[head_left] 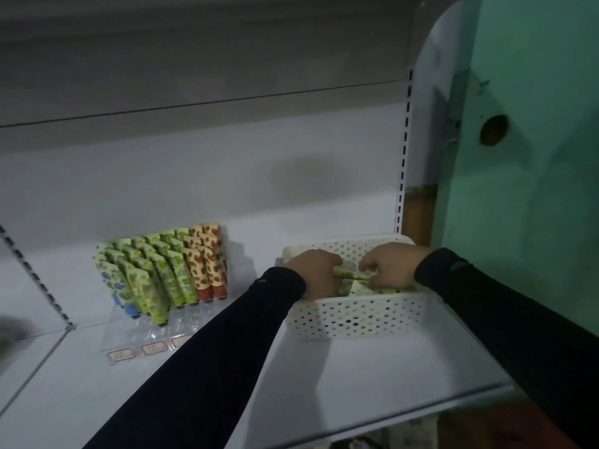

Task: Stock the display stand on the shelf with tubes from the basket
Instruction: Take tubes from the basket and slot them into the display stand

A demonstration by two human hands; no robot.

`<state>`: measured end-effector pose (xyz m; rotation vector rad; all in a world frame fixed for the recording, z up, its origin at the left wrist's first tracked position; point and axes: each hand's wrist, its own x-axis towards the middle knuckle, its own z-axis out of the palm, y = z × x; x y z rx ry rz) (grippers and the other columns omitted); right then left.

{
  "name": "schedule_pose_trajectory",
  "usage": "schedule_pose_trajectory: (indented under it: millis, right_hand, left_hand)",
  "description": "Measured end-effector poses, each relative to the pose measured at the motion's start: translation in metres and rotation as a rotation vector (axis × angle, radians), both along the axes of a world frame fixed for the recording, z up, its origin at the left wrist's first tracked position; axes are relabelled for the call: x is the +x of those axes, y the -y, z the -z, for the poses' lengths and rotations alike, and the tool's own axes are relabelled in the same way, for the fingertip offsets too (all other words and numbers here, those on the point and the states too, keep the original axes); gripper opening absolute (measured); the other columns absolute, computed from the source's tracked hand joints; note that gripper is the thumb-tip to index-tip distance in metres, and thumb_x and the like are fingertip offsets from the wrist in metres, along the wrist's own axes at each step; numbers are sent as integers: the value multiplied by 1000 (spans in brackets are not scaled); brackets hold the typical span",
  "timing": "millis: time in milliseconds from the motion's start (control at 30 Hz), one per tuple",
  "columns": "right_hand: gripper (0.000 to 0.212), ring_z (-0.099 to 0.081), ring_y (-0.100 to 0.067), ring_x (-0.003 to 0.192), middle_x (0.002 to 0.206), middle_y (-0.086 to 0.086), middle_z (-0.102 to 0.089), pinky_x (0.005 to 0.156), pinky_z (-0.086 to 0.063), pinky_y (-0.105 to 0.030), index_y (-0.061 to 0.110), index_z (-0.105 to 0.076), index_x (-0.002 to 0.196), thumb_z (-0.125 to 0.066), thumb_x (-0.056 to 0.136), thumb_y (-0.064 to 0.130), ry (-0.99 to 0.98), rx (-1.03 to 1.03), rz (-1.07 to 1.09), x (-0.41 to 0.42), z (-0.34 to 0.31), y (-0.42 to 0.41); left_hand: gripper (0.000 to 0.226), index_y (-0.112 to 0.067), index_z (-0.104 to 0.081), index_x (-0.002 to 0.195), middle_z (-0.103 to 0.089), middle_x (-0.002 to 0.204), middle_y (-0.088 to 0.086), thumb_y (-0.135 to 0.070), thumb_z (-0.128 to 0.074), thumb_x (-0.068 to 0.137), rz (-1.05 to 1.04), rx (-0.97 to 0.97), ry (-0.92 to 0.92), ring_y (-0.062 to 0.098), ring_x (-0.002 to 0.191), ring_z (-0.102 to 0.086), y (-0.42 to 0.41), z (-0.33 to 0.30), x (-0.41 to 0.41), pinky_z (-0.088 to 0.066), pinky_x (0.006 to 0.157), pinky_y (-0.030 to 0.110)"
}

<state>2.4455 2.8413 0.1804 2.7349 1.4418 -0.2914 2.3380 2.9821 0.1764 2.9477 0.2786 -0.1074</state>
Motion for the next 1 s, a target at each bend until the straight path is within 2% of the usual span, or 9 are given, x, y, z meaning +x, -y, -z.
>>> schedule_pose_trajectory:
  millis: [167,233,300,400,533,667,767,900,1000]
  right_hand:
    - [50,-45,-20,128,147,0,-45,102,-40,-31,25,-44,143,-52,95,33,-26,-126,-8,6,1,-11]
    - [52,-46,-19,126,147,1,-44,101,-42,-31,28,-43,143,-55,93,32,-49,-141,-5,7,0,-14]
    - [55,-48,-18,122,147,2,-44,97,-44,-29,31,-41,143,-57,91,29,-80,-148,1,9,-2,-14]
    - [54,-47,-20,125,148,-1,-42,97,-43,-29,30,-38,144,-54,92,26,-115,-136,29,10,-2,-14]
    - [53,-45,-23,129,149,-4,-41,101,-40,-32,25,-36,145,-47,94,21,-102,-108,68,12,6,-19]
    - [52,-43,-21,131,148,-2,-43,104,-37,-34,24,-41,144,-47,92,18,-113,-103,55,13,9,-23]
    - [52,-41,-21,134,150,-2,-41,106,-35,-34,22,-42,144,-46,93,17,-125,-101,55,14,9,-22]
    - [54,-38,-21,136,153,0,-37,105,-33,-33,31,-39,145,-45,92,18,-170,-74,65,14,10,-19]
    - [37,-48,-17,117,141,1,-51,92,-35,-29,32,-51,131,-44,96,23,-199,-41,58,12,8,-17]
  left_hand:
    - [11,-19,-47,82,-53,81,-3,-21,-54,90,2,74,-46,19,80,-51,-6,10,17,-31,56,23]
    - [9,-18,-48,86,-58,96,3,-21,-56,89,-3,80,-41,21,84,-52,-6,15,22,-37,65,25]
    - [10,-16,-49,95,-54,116,10,-20,-56,89,-14,70,-34,26,96,-56,-7,19,26,-43,77,30]
    - [31,-9,-54,119,-43,129,13,-22,-56,91,-30,97,-42,29,108,-57,-7,22,27,-47,88,32]
    - [28,-7,-58,117,-44,127,14,-20,-54,93,-45,115,-25,28,103,-58,-7,25,29,-48,86,31]
    - [14,-12,-59,105,-62,116,10,-20,-53,97,-42,51,72,19,90,-53,-7,24,27,-36,74,26]
    - [23,-15,-60,116,-64,118,8,-23,-58,95,-33,30,109,22,102,-57,-10,25,26,-36,76,26]
    - [35,-19,-63,121,-66,118,3,-23,-68,87,-29,-6,198,21,107,-59,-12,21,23,-40,80,25]
    - [40,-19,-63,125,-65,122,1,-23,-71,86,-12,4,211,19,111,-57,-14,14,18,-37,83,22]
